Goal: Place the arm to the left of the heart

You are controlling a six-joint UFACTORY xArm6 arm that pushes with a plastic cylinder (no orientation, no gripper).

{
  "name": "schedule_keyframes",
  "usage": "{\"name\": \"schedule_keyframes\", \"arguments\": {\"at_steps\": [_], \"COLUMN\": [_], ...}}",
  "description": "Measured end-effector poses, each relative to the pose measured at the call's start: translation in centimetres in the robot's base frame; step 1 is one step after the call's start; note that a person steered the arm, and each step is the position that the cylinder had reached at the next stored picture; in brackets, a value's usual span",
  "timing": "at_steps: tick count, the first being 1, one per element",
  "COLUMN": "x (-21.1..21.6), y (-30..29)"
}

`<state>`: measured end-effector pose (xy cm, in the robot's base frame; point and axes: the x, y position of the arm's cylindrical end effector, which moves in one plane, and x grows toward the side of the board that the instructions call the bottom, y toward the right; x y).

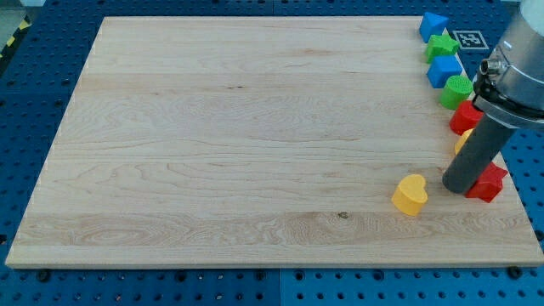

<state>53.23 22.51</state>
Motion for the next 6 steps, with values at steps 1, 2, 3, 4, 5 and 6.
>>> {"name": "schedule_keyframes", "arguments": {"at_steps": [1,2,3,4,5,6], "x": [0.0,0.0,-0.5,-2.5,-2.6,-2.2], "y": [1.0,1.3,-0.3,-3.1,-5.3,-6.8]}}
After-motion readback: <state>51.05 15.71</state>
